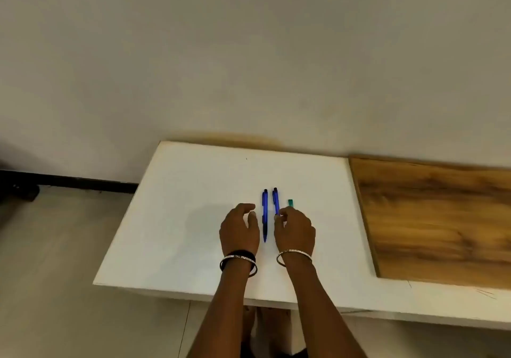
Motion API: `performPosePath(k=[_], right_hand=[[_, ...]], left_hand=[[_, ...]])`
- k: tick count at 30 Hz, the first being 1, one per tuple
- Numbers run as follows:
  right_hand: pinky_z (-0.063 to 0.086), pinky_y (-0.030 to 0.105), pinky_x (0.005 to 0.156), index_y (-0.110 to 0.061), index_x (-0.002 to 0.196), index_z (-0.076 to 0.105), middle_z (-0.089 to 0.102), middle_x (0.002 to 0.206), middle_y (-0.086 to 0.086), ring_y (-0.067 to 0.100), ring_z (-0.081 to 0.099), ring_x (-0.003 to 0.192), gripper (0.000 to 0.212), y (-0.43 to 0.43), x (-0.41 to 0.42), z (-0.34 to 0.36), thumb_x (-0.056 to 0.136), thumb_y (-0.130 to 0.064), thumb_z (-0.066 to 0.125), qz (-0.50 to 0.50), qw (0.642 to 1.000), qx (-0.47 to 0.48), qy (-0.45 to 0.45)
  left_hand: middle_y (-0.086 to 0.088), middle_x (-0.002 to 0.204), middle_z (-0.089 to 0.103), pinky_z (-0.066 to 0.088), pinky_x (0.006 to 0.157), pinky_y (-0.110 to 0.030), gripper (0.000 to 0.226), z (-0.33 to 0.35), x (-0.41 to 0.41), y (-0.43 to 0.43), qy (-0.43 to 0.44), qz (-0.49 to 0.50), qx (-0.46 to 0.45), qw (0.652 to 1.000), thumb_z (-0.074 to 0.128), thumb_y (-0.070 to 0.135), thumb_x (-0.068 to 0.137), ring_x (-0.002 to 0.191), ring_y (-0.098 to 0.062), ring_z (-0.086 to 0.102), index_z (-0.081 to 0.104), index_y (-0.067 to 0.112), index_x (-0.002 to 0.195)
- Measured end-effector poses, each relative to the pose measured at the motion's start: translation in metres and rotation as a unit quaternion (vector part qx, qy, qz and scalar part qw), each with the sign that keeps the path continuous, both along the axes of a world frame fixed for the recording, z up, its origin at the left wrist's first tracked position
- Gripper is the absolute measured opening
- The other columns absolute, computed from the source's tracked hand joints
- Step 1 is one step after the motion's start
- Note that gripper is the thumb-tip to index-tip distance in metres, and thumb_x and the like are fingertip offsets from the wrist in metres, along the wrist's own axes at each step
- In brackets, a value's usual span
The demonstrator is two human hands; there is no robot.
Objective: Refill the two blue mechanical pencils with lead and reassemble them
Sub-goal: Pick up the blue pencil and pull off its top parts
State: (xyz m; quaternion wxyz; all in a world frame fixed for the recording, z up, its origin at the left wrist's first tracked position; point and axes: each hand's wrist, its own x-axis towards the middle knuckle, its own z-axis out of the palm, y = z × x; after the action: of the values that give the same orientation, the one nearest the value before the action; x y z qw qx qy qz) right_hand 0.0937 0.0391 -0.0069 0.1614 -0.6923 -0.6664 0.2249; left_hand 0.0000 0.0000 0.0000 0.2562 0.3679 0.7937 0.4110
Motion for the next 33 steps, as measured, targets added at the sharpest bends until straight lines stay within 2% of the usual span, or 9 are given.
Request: performPosePath(k=[6, 9, 13, 17, 19, 22, 27, 31, 33], right_hand=[[0.051, 0.029, 0.082, -0.015, 0.114, 0.063, 0.068, 0.106, 0.004, 0.02, 0.065, 0.097, 0.03, 0.021, -0.003, -0.02, 0.09, -0.033, 0.061, -0.055, 0.998, -0.008, 0.012], [0.048, 0.024, 0.075, -0.015, 0.108, 0.063, 0.068, 0.105, 0.002, 0.018, 0.065, 0.096, 0.027, 0.035, -0.007, -0.021, 0.089, -0.034, 0.063, -0.062, 0.998, -0.021, -0.021], [0.041, 0.022, 0.065, -0.015, 0.101, 0.064, 0.069, 0.099, 0.001, 0.018, 0.066, 0.089, 0.023, 0.042, -0.012, -0.02, 0.087, -0.034, 0.065, -0.075, 0.996, -0.036, -0.017], [0.037, 0.018, 0.055, -0.014, 0.086, 0.069, 0.07, 0.082, 0.0, 0.013, 0.059, 0.066, 0.021, 0.045, -0.006, -0.013, 0.077, -0.033, 0.073, -0.116, 0.991, -0.037, 0.049], [0.034, 0.014, 0.049, -0.015, 0.078, 0.07, 0.069, 0.071, -0.003, 0.007, 0.055, 0.057, 0.017, 0.049, -0.002, -0.006, 0.072, -0.029, 0.076, -0.125, 0.986, -0.017, 0.114], [0.043, 0.013, 0.053, -0.016, 0.076, 0.072, 0.07, 0.066, -0.005, 0.005, 0.063, 0.058, 0.012, 0.053, 0.006, 0.006, 0.069, -0.023, 0.079, -0.109, 0.967, -0.018, 0.231], [0.049, 0.017, 0.057, -0.017, 0.076, 0.074, 0.074, 0.07, -0.001, 0.01, 0.07, 0.067, 0.007, 0.046, 0.013, 0.011, 0.071, -0.018, 0.078, -0.031, 0.941, -0.068, 0.33], [0.049, 0.018, 0.054, -0.015, 0.077, 0.073, 0.073, 0.071, 0.004, 0.016, 0.07, 0.068, 0.003, 0.042, 0.015, 0.011, 0.076, -0.012, 0.073, 0.024, 0.927, -0.092, 0.363], [0.05, 0.021, 0.054, -0.013, 0.078, 0.073, 0.074, 0.071, 0.006, 0.018, 0.07, 0.066, 0.001, 0.043, 0.019, 0.013, 0.078, -0.012, 0.072, 0.034, 0.917, -0.102, 0.383]], left_hand=[[0.004, 0.111, 0.069, 0.045, 0.088, -0.021, 0.021, -0.021, -0.001, 0.016, 0.015, 0.001, -0.007, 1.0, 0.055, 0.021, 0.093, 0.105, -0.012, 0.062, 0.067, 0.02, 0.109], [0.004, 0.111, 0.068, 0.046, 0.089, -0.024, 0.02, -0.023, -0.002, 0.035, 0.043, -0.013, -0.003, 0.999, 0.054, 0.024, 0.093, 0.105, -0.013, 0.062, 0.065, 0.022, 0.109], [0.004, 0.114, 0.067, 0.05, 0.094, -0.034, 0.023, -0.024, 0.003, 0.054, 0.056, -0.023, 0.002, 0.998, 0.053, 0.024, 0.093, 0.106, -0.015, 0.061, 0.064, 0.023, 0.112], [0.004, 0.113, 0.067, 0.048, 0.094, -0.031, 0.021, -0.024, 0.007, 0.056, 0.073, -0.019, 0.028, 0.997, 0.056, 0.025, 0.092, 0.105, -0.015, 0.061, 0.064, 0.023, 0.111], [0.005, 0.108, 0.068, 0.05, 0.09, -0.025, 0.019, -0.018, 0.006, 0.058, 0.039, 0.01, 0.085, 0.996, 0.059, 0.023, 0.09, 0.099, -0.01, 0.062, 0.067, 0.022, 0.107], [0.009, 0.099, 0.069, 0.049, 0.074, -0.006, 0.012, -0.011, 0.002, 0.059, -0.07, 0.057, 0.132, 0.987, 0.061, 0.025, 0.09, 0.087, -0.003, 0.063, 0.068, 0.024, 0.1], [0.006, 0.09, 0.075, 0.057, 0.079, -0.026, 0.021, -0.009, 0.006, 0.062, -0.266, 0.006, 0.095, 0.959, 0.06, 0.038, 0.089, 0.081, -0.006, 0.071, 0.07, 0.022, 0.098], [0.004, 0.083, 0.076, 0.053, 0.068, -0.012, 0.019, -0.007, 0.011, 0.058, -0.255, -0.012, 0.116, 0.96, 0.059, 0.033, 0.09, 0.077, -0.005, 0.071, 0.073, 0.021, 0.096], [0.003, 0.078, 0.074, 0.054, 0.066, -0.017, 0.02, -0.008, 0.01, 0.058, -0.222, -0.005, 0.116, 0.968, 0.057, 0.034, 0.091, 0.072, -0.008, 0.069, 0.072, 0.022, 0.098]])
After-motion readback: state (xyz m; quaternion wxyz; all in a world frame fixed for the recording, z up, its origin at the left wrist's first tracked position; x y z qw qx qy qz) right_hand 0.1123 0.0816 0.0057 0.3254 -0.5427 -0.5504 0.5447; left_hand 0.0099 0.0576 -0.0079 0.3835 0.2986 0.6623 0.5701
